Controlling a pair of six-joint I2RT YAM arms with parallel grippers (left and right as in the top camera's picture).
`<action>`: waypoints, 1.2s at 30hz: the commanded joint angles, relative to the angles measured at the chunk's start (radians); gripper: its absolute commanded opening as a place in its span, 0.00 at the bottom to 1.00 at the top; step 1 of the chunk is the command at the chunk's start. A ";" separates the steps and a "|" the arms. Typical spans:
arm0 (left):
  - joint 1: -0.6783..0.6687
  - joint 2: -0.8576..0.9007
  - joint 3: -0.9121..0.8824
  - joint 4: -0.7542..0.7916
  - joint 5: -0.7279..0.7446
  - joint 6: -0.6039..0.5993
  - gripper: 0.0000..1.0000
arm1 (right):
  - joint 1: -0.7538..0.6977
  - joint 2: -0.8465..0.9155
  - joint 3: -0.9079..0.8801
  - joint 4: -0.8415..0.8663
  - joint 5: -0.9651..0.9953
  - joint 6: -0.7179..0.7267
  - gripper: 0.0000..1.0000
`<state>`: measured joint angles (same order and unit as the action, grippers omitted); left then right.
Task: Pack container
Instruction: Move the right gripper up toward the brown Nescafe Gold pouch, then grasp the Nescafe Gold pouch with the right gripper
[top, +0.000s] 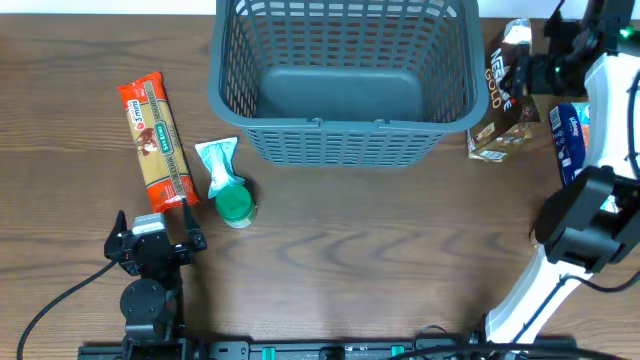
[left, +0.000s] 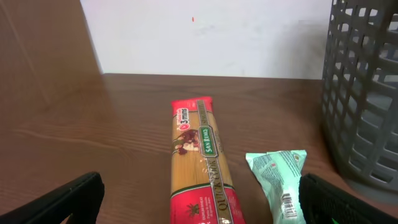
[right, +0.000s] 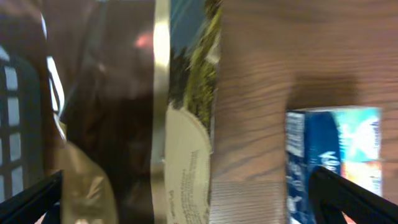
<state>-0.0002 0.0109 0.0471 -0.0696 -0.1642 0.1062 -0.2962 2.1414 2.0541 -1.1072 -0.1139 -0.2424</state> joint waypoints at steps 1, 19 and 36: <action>0.006 -0.007 -0.029 -0.014 -0.005 0.009 0.98 | 0.011 0.006 0.007 -0.003 -0.056 -0.039 0.99; 0.006 -0.007 -0.029 -0.014 -0.005 0.009 0.98 | 0.079 0.060 0.005 0.027 0.025 0.070 0.99; 0.006 -0.007 -0.029 -0.014 -0.005 0.009 0.98 | 0.059 0.299 0.005 0.018 -0.025 0.178 0.52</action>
<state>-0.0002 0.0109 0.0471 -0.0700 -0.1638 0.1062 -0.2314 2.3447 2.0769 -1.0763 -0.1219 -0.1005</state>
